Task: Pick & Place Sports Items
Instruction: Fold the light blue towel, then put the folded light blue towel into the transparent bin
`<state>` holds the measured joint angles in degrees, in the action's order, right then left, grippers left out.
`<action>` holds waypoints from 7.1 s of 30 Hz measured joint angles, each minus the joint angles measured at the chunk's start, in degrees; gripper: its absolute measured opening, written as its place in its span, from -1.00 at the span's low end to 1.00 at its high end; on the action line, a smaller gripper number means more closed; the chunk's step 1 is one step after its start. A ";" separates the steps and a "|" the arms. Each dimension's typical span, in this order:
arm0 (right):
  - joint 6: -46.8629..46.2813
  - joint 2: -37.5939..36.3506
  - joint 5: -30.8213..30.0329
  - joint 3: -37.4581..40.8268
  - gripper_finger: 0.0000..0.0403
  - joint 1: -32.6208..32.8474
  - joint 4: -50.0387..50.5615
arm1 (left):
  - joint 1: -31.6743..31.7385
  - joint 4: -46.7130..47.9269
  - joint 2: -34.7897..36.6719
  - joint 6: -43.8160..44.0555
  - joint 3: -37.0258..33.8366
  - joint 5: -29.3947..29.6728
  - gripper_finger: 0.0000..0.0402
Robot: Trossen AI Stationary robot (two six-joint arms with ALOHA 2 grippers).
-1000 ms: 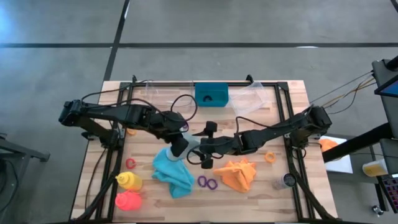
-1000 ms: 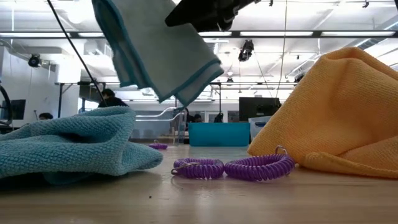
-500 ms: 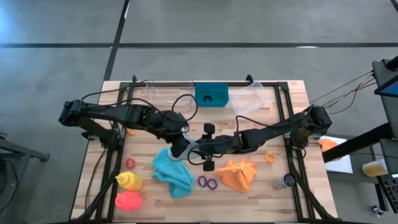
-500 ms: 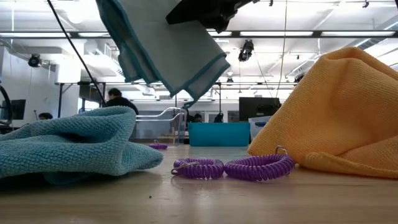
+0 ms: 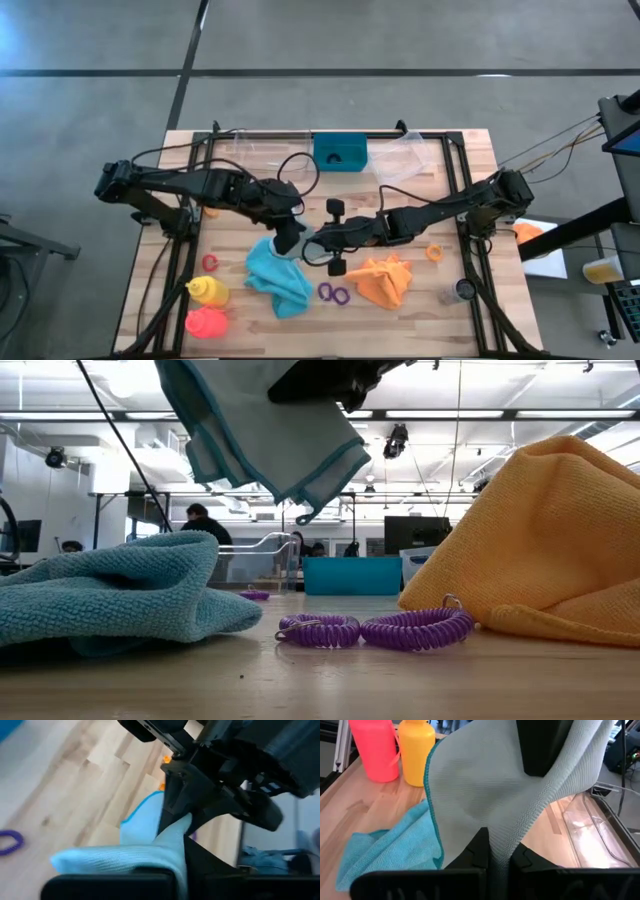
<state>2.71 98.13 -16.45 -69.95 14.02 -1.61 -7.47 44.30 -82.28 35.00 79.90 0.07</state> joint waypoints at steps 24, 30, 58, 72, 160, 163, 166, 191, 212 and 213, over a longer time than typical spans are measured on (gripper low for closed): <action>-0.30 0.00 0.94 0.00 -0.93 -0.01 1.56 | -0.70 -1.88 0.04 -2.26 1.11 4.90 0.29; -2.65 0.00 3.84 0.00 -0.93 0.07 1.52 | -0.70 -0.50 0.36 -5.04 3.58 5.01 0.14; -5.33 -5.53 2.34 0.00 -0.94 0.09 -0.75 | -4.28 -5.91 3.78 -15.38 -8.33 10.87 -0.15; -4.67 -5.42 0.81 0.00 -0.94 -0.04 0.34 | -4.57 -7.44 4.35 -11.34 -10.12 7.19 -0.15; -5.11 -5.31 -0.07 -0.02 -0.94 -0.70 1.29 | -3.74 -36.55 2.67 -14.66 -25.16 3.36 -0.34; -5.11 -5.31 0.00 -0.02 -0.94 -0.70 1.30 | -3.68 -36.53 2.67 -16.50 -25.16 3.33 -0.59; -5.08 -5.31 0.81 -0.02 -0.94 -0.70 1.39 | -3.67 -36.51 2.67 -19.04 -25.16 3.30 -0.86; -8.31 -14.07 2.96 -0.07 0.52 0.08 16.99 | -2.45 -23.07 8.00 -11.29 -24.44 2.91 -0.86; -16.29 -23.85 -0.17 12.96 0.54 4.98 16.50 | 42.78 -18.92 12.07 3.91 -22.21 -8.41 -0.86; -16.30 -23.91 -0.17 13.21 0.54 4.98 16.34 | 44.12 -19.11 11.42 3.87 -22.21 -9.57 -0.86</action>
<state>-13.58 74.22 -16.62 -56.74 19.00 14.73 36.65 25.20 -70.86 38.87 57.69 -9.50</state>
